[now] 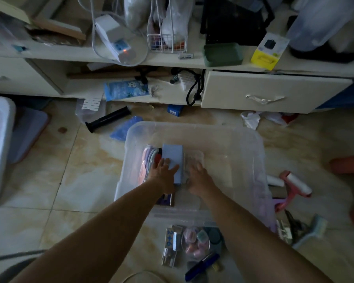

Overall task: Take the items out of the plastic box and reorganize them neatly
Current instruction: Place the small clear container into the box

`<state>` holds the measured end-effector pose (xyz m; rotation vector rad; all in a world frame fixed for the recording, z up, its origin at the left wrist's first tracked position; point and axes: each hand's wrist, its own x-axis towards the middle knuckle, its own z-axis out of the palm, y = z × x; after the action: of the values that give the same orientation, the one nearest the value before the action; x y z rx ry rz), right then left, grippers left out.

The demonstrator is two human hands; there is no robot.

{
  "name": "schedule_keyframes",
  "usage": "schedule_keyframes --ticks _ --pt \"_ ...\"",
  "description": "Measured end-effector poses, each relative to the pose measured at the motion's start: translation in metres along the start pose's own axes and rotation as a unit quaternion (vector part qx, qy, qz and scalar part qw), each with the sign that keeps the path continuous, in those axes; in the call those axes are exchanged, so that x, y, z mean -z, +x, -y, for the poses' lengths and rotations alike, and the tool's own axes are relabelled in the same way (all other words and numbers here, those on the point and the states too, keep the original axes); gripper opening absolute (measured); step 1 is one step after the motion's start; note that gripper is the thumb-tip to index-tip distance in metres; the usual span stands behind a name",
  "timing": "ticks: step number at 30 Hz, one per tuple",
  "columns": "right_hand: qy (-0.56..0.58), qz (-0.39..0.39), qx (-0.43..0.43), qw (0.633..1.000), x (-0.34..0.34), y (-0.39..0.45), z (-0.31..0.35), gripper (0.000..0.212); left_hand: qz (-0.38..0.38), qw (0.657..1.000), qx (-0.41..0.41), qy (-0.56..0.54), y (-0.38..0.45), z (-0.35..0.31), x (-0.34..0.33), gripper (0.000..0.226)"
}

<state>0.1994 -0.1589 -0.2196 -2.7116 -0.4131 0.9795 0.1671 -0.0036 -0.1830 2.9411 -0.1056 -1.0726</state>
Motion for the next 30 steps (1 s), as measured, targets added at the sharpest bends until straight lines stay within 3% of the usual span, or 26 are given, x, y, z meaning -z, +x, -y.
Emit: schedule_keyframes --ticks 6,19,22,30 --pt "0.044 0.043 -0.004 0.998 0.006 -0.015 0.013 0.081 0.026 0.999 -0.019 -0.025 -0.011 -0.010 -0.003 0.080" --pt "0.063 -0.002 -0.054 0.997 0.017 -0.054 -0.009 0.064 0.091 0.992 -0.053 0.069 -0.005 -0.014 0.009 0.070" --pt "0.067 -0.003 -0.058 0.996 0.018 -0.060 -0.004 0.062 0.104 0.990 -0.053 0.076 -0.006 -0.012 0.010 0.077" --pt "0.040 0.012 -0.050 0.998 0.020 -0.053 0.012 0.058 0.076 0.994 -0.054 0.055 -0.010 -0.008 0.004 0.072"
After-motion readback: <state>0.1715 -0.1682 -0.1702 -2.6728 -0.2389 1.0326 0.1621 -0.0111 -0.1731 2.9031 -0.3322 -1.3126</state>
